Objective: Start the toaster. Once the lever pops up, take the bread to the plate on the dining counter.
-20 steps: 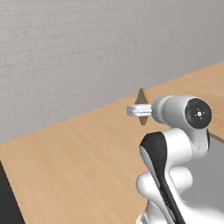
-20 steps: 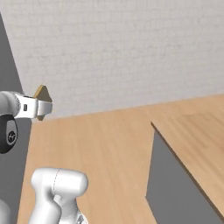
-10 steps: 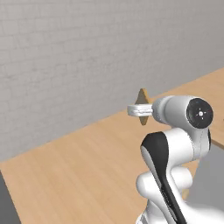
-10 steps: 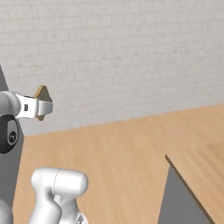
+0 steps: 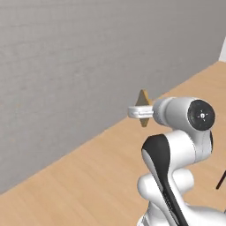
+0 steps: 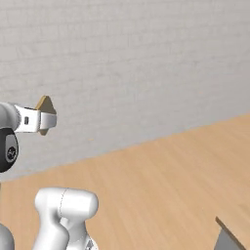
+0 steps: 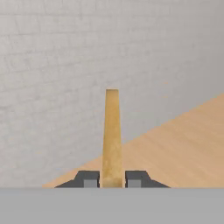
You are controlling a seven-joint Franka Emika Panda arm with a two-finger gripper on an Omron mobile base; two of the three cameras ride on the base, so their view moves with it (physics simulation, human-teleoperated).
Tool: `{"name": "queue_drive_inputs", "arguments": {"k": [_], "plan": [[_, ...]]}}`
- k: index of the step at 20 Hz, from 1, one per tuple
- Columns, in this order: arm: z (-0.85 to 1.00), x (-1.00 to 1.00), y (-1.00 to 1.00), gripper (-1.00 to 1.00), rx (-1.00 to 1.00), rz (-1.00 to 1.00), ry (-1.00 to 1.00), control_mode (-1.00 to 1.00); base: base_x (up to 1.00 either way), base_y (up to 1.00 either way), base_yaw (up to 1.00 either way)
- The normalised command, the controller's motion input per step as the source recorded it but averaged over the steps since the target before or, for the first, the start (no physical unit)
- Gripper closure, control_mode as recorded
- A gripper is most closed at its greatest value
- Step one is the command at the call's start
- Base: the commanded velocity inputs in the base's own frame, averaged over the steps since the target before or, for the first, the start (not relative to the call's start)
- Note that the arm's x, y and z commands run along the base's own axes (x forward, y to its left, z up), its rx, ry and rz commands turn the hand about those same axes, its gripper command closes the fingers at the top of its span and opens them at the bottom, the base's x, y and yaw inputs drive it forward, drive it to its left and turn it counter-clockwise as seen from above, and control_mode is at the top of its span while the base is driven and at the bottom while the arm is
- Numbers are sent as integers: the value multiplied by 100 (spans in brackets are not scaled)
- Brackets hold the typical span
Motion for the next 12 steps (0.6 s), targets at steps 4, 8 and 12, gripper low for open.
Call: {"name": "queue_drive_inputs", "arguments": {"k": [4, 8, 12], "plan": [[0, 0, 0, 100, 0, 0, 0, 100, 100, 70, -59], [0, 0, 0, 100, 0, 0, 0, 100, 99, 73, -65], [0, 0, 0, 100, 0, 0, 0, 100, 95, 79, -69]]}}
